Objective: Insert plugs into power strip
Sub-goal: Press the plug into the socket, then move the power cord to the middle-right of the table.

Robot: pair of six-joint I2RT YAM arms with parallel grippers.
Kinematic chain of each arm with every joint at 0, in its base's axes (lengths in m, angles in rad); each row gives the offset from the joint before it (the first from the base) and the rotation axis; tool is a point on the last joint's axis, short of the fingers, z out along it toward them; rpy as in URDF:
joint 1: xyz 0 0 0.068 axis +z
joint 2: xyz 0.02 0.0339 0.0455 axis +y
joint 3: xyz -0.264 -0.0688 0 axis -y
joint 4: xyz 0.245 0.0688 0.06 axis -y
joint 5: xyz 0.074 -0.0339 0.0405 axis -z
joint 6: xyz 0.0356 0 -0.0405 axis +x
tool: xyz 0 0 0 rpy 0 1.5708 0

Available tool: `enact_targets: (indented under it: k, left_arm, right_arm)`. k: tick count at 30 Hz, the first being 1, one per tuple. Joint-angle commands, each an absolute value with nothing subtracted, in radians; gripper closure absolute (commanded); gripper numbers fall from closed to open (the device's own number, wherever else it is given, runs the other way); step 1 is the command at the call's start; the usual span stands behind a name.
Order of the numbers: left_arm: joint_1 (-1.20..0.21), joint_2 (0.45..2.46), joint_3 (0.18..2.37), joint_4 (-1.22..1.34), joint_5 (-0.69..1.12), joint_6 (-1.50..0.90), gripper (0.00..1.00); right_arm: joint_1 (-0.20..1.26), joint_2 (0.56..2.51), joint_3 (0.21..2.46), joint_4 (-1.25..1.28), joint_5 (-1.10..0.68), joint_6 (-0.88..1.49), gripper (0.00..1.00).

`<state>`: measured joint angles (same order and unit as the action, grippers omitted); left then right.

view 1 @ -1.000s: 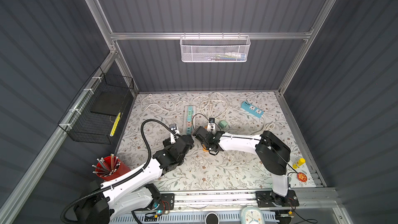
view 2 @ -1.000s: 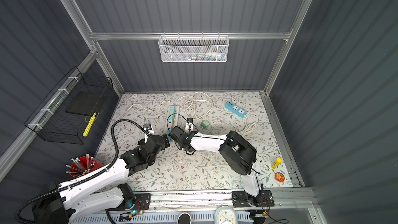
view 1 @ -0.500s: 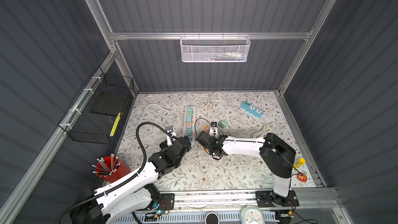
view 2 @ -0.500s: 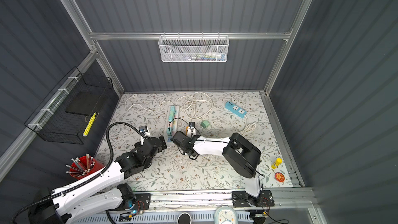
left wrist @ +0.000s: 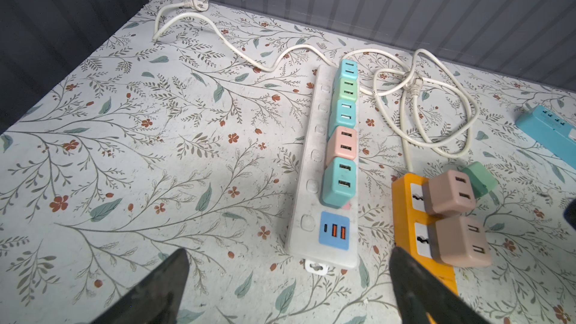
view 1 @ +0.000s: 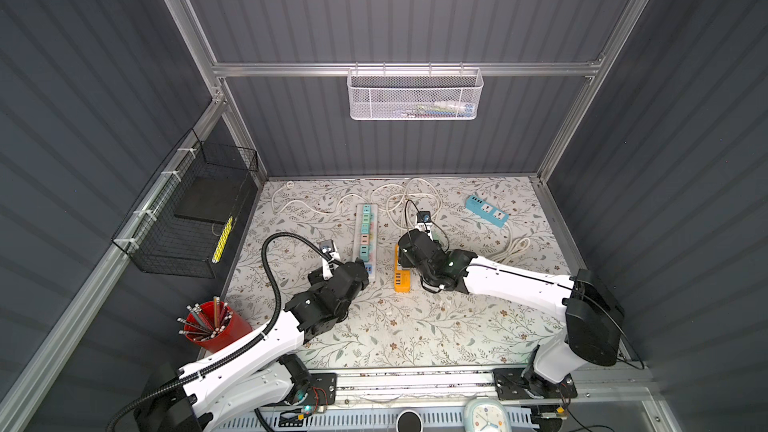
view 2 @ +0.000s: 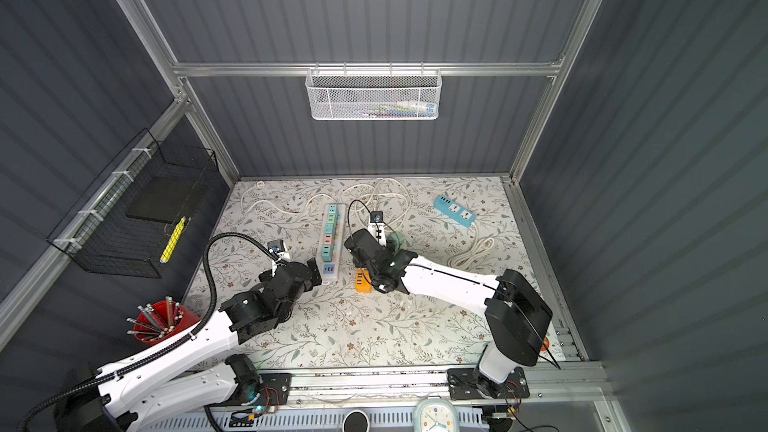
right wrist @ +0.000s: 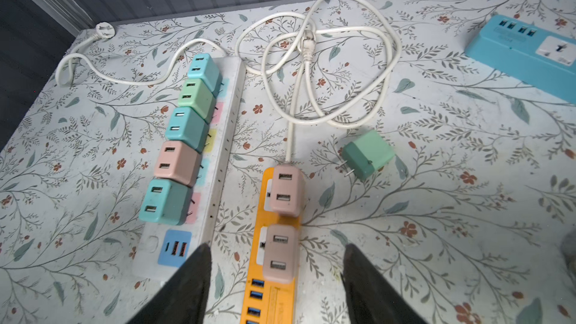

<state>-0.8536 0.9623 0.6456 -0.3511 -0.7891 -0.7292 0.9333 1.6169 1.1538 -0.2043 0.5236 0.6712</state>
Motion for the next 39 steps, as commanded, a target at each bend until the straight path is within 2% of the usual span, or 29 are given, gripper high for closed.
enact_targets:
  k: [1,19,23,29,34,39]
  left_arm:
    - [-0.848,0.98,0.69,-0.326,-0.794,-0.703,0.0]
    - [-0.848,1.062,0.726,-0.319,-0.755,-0.739,0.0]
    - [-0.848,1.084,0.746,-0.322,-0.749,-0.741,0.0]
    - [-0.848,1.112,0.766,-0.307,-0.719,-0.728,0.0]
    - [-0.848,1.169,0.791,-0.287,-0.669,-0.689,0.0]
    - [-0.848,1.202,0.81,-0.303,-0.641,-0.684,0.0]
  right_arm:
    - [0.898,1.643,1.176,-0.243,0.428,0.63,0.33]
    - [0.842,1.767,1.039,-0.14,0.321,0.683,0.35]
    - [0.842,1.728,1.02,-0.142,0.332,0.687,0.35]
    - [0.83,1.562,1.024,-0.175,0.353,0.633,0.32]
    - [0.718,1.453,1.051,-0.254,0.367,0.544,0.27]
    - [0.455,1.46,1.109,-0.371,0.32,0.491,0.17]
